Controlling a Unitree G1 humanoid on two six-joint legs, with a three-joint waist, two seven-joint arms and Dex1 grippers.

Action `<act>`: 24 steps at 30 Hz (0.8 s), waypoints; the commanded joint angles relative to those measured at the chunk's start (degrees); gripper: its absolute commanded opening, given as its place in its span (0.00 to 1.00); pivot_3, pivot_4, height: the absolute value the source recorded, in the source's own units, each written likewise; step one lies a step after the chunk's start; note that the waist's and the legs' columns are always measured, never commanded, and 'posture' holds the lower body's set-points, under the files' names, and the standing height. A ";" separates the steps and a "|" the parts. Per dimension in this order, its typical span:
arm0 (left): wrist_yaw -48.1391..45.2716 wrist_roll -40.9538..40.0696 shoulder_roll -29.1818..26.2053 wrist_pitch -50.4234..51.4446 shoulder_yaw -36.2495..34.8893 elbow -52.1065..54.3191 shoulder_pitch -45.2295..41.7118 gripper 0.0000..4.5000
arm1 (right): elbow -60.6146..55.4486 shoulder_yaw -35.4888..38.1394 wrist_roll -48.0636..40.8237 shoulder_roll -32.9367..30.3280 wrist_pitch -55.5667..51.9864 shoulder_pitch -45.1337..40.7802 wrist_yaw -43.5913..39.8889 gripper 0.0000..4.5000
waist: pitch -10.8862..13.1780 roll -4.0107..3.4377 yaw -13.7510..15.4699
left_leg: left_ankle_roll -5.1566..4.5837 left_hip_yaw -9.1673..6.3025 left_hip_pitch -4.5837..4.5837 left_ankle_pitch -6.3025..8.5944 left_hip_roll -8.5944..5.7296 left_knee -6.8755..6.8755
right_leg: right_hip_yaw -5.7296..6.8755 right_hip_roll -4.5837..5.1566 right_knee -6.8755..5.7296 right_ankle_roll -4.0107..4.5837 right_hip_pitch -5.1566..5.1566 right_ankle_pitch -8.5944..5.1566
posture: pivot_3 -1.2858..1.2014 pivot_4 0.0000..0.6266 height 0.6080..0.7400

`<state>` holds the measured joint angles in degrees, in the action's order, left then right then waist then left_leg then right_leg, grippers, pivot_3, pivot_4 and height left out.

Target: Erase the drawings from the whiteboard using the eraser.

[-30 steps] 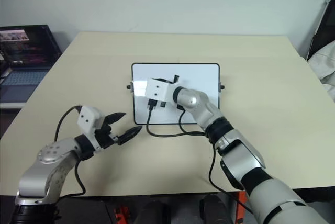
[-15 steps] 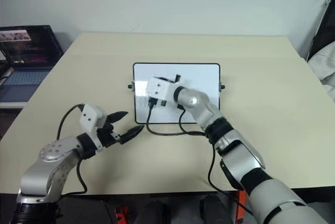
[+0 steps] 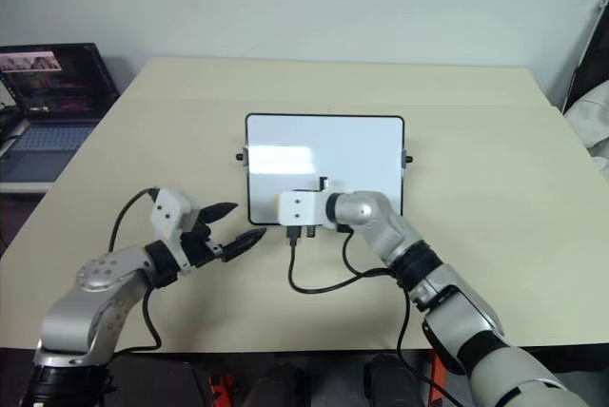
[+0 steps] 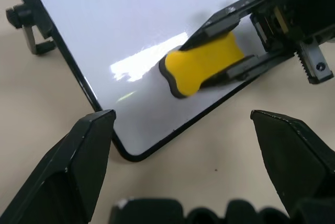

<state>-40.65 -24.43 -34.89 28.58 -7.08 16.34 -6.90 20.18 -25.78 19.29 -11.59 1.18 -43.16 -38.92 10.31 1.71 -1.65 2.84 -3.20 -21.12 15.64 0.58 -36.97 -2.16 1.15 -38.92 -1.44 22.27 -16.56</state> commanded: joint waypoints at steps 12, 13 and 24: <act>-9.61 -0.47 6.96 -1.53 14.99 -4.08 -21.14 1.00 | -59.78 35.96 -20.33 -0.39 -47.35 28.00 11.47 0.24 | -0.02 0.02 0.01 | 0.02 0.05 -0.98 -0.02 -0.04 -0.08 | -0.02 -0.04 -0.03 -0.04 0.90 -0.01 | 0.52 0.24 1.00; -11.20 -0.28 7.35 -2.02 16.16 -5.25 -22.41 1.00 | -60.62 36.09 -19.75 0.24 -48.49 29.07 13.15 0.24 | -0.02 0.01 -0.39 | 0.02 0.13 -0.92 -0.02 -0.02 -0.08 | -0.05 -0.07 -0.06 -0.04 0.90 -0.01 | 0.52 0.24 1.00; -25.19 4.51 13.82 -10.63 26.96 -17.93 -32.78 1.00 | -50.73 40.45 -17.90 5.07 -54.87 30.34 28.21 0.24 | -0.04 -0.05 -0.21 | 0.01 0.32 -0.83 -0.03 -0.05 -0.10 | -0.16 -0.43 -0.09 -0.06 0.90 0.00 | 0.52 0.24 1.00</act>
<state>-64.71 -20.84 -21.86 20.27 19.52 -0.95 -38.20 -30.96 12.36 1.88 -6.17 -55.45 -11.68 -12.50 10.27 1.66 -1.86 2.84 -2.86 -21.96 15.61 0.50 -37.07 -2.32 0.72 -39.00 -1.51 23.17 -16.55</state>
